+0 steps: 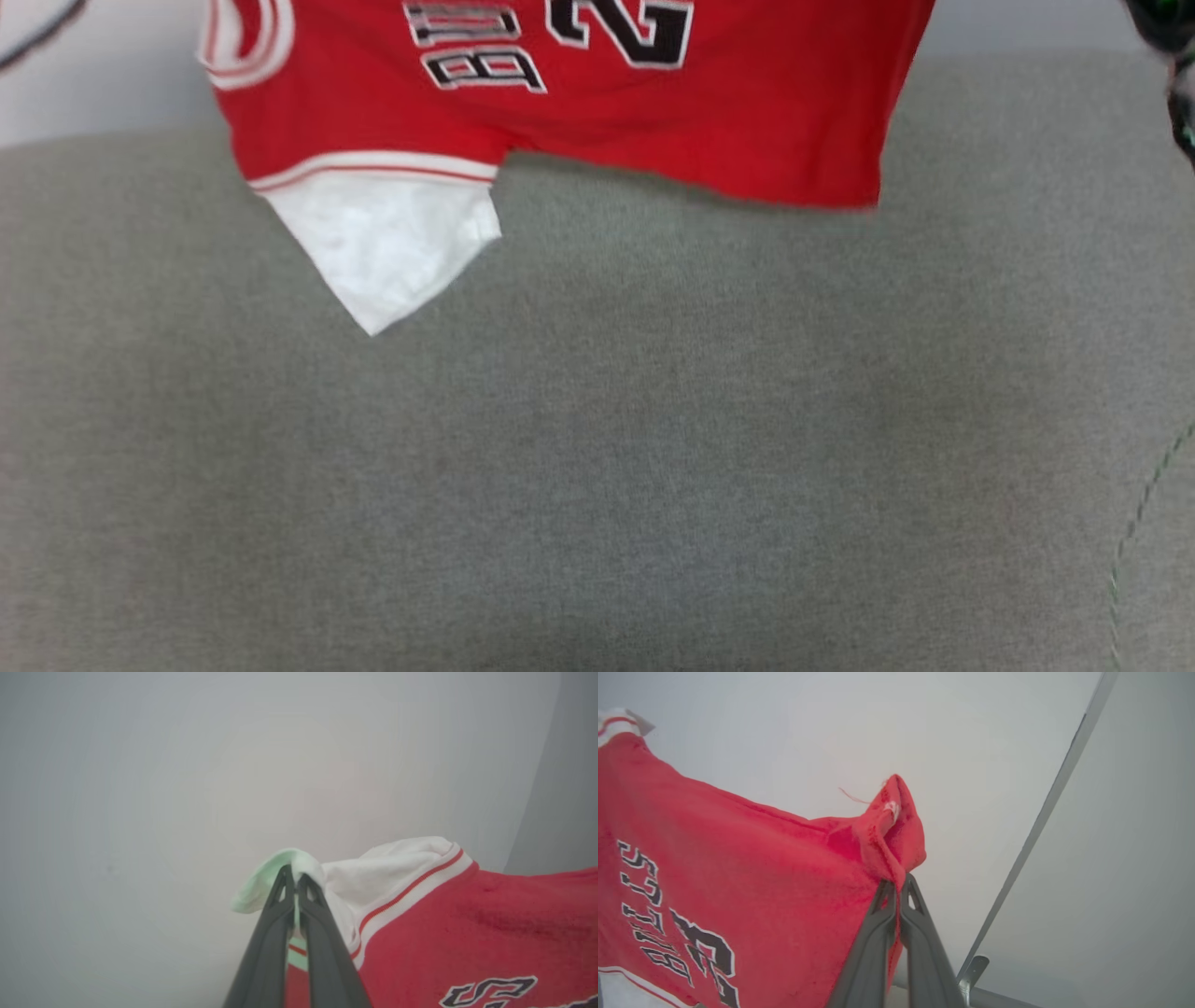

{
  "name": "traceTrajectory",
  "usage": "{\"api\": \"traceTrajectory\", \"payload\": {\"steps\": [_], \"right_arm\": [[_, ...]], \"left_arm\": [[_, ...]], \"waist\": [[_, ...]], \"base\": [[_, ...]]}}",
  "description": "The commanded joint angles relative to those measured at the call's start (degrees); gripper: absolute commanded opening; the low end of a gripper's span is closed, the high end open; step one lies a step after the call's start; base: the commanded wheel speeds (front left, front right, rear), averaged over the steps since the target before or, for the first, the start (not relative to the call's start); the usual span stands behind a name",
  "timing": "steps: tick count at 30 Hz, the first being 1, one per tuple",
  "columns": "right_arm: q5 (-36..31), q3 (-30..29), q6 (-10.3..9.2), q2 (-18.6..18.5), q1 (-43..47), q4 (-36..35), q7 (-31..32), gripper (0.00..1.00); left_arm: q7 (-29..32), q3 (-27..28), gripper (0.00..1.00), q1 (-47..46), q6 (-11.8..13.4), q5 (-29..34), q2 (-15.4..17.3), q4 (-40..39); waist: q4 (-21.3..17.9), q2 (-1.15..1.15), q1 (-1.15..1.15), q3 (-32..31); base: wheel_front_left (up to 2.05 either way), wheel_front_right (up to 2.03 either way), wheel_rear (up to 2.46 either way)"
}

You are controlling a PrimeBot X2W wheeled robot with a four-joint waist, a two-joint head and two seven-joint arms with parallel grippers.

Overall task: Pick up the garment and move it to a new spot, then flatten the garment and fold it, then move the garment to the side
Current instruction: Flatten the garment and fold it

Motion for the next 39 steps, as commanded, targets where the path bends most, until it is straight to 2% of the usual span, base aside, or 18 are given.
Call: {"api": "traceTrajectory", "payload": {"steps": [1, 7, 10, 13, 16, 20, 24, 28, 31, 34, 37, 39], "right_arm": [[-1.6, -0.4, -0.07, 0.8, -1.7, 1.3, -1.9, 0.00], [-6.4, -2.8, -0.07, 4.6, -8.7, 8.7, -11.2, 0.00], [-8.9, -5.4, -0.07, 5.9, -12.9, 13.2, -17.6, 0.00], [-11.7, -9.0, -0.07, 6.4, -17.8, 16.8, -21.4, 0.00], [-15.5, -13.0, -0.07, 6.0, -21.0, 17.4, -22.2, 0.00], [-22.5, -21.3, -0.07, 5.4, -21.7, 11.6, -22.3, 0.00], [-29.7, -29.2, -0.07, 7.6, -18.5, 8.3, -22.2, 0.00], [-35.5, -34.4, -0.07, 10.5, -15.6, 7.5, -22.2, 0.00], [-37.2, -36.5, -0.07, 11.8, -14.0, 8.9, -22.2, 0.00], [-37.8, -35.7, -0.07, 12.7, -12.7, 11.3, -22.3, 0.00], [-35.8, -33.7, -0.07, 13.2, -11.0, 14.2, -22.2, 0.00], [-33.5, -29.5, -0.07, 13.5, -9.2, 15.5, -22.1, 0.00]], "left_arm": [[-1.0, -0.1, 0.00, -1.8, 0.9, 0.8, -0.5, 0.8], [-6.9, -0.5, 0.00, -9.0, 5.1, 3.3, -2.9, 3.5], [-10.4, -0.9, 0.00, -13.3, 6.6, 4.7, -3.7, 4.3], [-14.2, -0.9, 0.00, -19.0, 8.0, 6.0, -4.8, 4.2], [-17.2, -1.4, 0.00, -24.1, 7.7, 7.2, -6.1, 4.1], [-19.0, -1.2, 0.00, -29.6, 7.1, 7.4, -7.8, 4.8], [-20.4, -1.2, 0.00, -31.3, 6.5, 7.4, -9.4, 6.3], [-21.0, -1.5, 0.00, -29.1, 5.6, 7.6, -10.3, 7.8], [-21.5, -0.8, 0.00, -25.7, 4.6, 6.8, -10.2, 8.5], [-21.6, -0.3, 0.00, -21.4, 3.3, 6.0, -10.1, 9.3], [-21.6, -0.1, 0.00, -16.2, 2.1, 5.4, -9.6, 9.9], [-21.6, -0.1, 0.00, -11.2, 1.2, 5.1, -9.4, 10.3]], "waist": [[-0.8, 0.00, 0.00, 4.6], [-0.8, 0.00, 0.00, 12.2], [-0.6, 0.00, 0.00, 16.4], [0.0, 0.00, 0.00, 20.7], [0.8, 0.00, 0.00, 24.9], [2.2, 0.00, 0.00, 30.3], [3.4, 0.00, 0.00, 33.4], [4.1, 0.00, 0.00, 34.6], [4.8, 0.00, 0.00, 33.4], [5.5, 0.00, 0.00, 30.9], [5.8, 0.00, 0.00, 27.9], [6.3, 0.00, 0.00, 24.5]], "base": [[0.00, 0.00, 0.00], [0.00, 0.00, 0.00], [0.00, 0.00, 0.00], [0.00, 0.00, 0.00], [0.00, 0.00, 0.00], [0.00, 0.00, 0.00], [0.00, 0.00, 0.00], [0.00, 0.00, 0.00], [0.00, 0.00, 0.00], [0.00, 0.00, 0.00], [0.00, 0.00, 0.00], [0.00, 0.00, 0.00]]}}
